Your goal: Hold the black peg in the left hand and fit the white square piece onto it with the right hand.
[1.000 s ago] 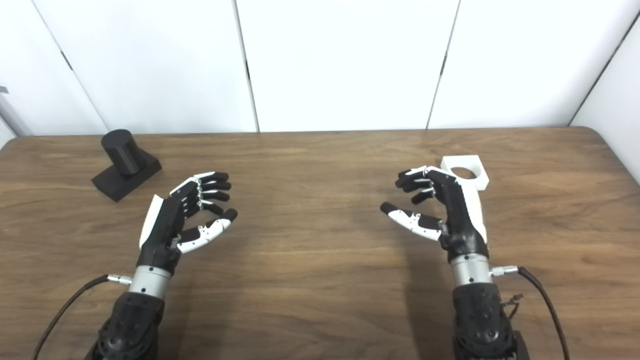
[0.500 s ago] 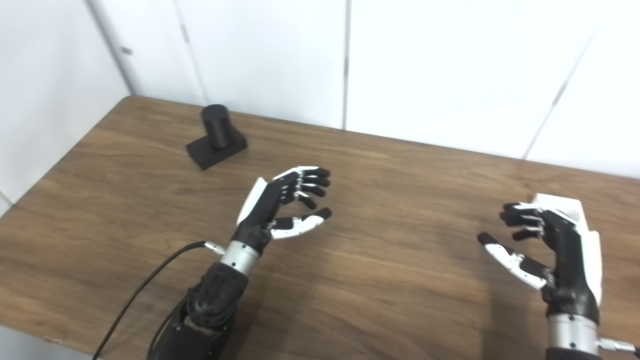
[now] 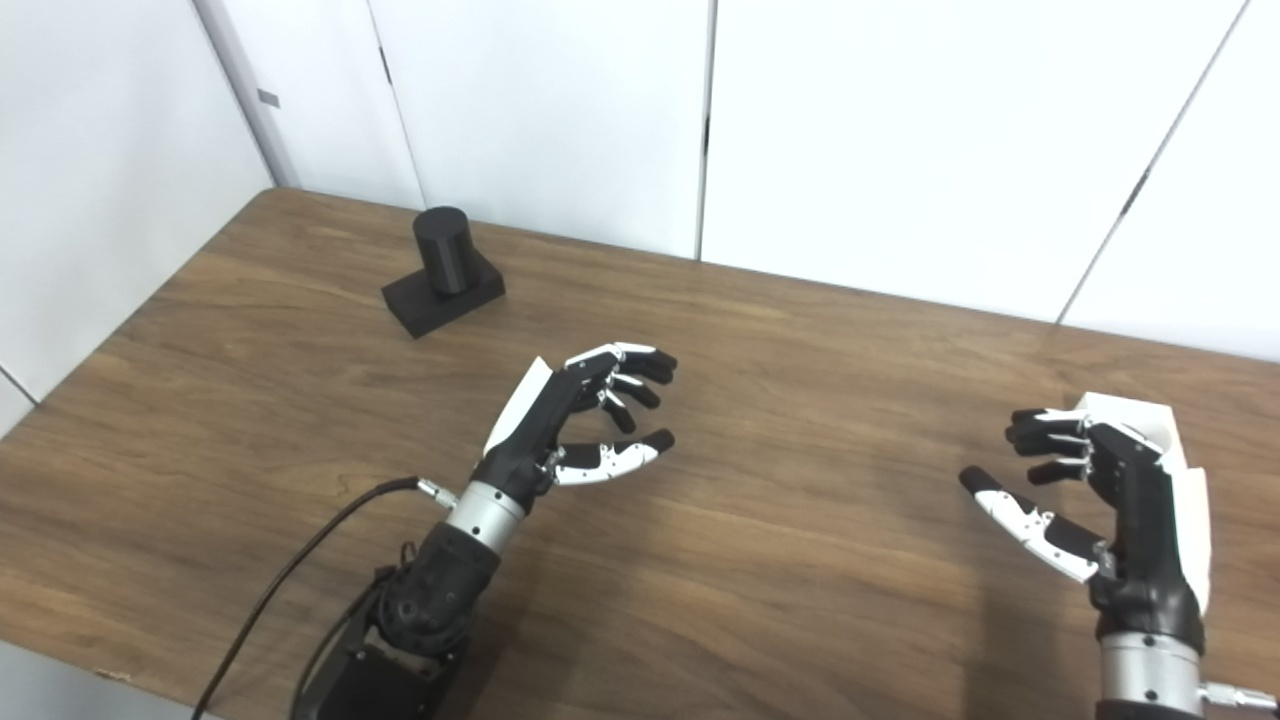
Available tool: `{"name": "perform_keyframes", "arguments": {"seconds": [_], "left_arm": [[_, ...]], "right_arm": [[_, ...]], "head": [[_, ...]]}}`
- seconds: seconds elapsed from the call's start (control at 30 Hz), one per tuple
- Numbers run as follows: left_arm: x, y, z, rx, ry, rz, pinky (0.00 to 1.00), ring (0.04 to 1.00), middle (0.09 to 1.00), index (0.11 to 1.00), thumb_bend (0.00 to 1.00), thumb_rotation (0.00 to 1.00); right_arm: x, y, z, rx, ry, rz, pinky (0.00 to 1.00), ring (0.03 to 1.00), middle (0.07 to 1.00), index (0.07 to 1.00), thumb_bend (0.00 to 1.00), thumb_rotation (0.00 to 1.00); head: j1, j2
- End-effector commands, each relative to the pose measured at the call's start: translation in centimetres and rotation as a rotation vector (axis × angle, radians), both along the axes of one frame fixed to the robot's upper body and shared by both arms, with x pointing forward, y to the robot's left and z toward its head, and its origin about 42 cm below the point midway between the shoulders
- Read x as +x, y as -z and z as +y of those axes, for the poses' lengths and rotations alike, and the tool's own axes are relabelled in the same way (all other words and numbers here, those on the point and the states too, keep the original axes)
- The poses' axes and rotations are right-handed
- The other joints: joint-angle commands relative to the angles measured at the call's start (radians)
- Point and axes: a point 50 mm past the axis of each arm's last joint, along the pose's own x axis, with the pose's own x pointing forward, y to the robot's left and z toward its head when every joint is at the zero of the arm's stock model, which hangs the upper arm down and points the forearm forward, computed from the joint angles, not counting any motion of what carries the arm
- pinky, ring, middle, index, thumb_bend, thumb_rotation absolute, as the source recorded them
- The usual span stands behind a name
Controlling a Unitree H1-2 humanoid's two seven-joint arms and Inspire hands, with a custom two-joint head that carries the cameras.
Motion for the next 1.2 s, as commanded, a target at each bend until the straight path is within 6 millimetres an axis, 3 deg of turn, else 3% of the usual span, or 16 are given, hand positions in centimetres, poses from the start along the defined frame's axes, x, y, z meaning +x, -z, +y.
{"name": "perform_keyframes", "arguments": {"seconds": [0.0,0.23,0.4,0.67,0.97,1.17], "left_arm": [[1.1,-2.6,0.1,0.028,0.014,-0.075,0.51,0.653,0.715,0.709,0.65,0.11],[2.2,-4.4,3.0,0.194,-0.033,-0.099,0.6,0.7,0.738,0.728,0.74,0.24],[3.4,-6.0,5.5,0.242,-0.11,-0.131,0.6,0.718,0.752,0.728,0.75,0.22],[5.0,-8.6,8.8,0.369,-0.242,-0.202,0.63,0.746,0.77,0.724,0.77,0.29],[5.8,-11.3,11.1,0.455,-0.362,-0.245,0.67,0.804,0.808,0.737,0.76,0.27],[6.9,-12.1,12.8,0.492,-0.392,-0.241,0.61,0.769,0.789,0.734,0.74,0.22]], "right_arm": [[0.2,-1.9,0.1,-0.009,-0.007,-0.074,0.48,0.584,0.637,0.492,0.5,0.11],[0.1,-2.0,0.1,0.013,-0.006,-0.064,0.47,0.586,0.643,0.492,0.5,0.11],[0.1,-2.0,0.2,0.017,-0.003,-0.058,0.47,0.581,0.646,0.492,0.5,0.11],[0.1,-2.1,0.4,0.018,0.0,-0.057,0.47,0.572,0.645,0.491,0.5,0.11],[0.0,-2.3,0.4,0.02,0.002,-0.056,0.45,0.559,0.639,0.491,0.5,0.11],[0.0,-2.2,0.3,0.01,-0.001,-0.058,0.45,0.552,0.636,0.491,0.5,0.11]], "head": [[0.004,0.001],[0.007,-0.003],[0.01,-0.004],[0.006,-0.006],[0.006,-0.008],[0.007,-0.012]]}}
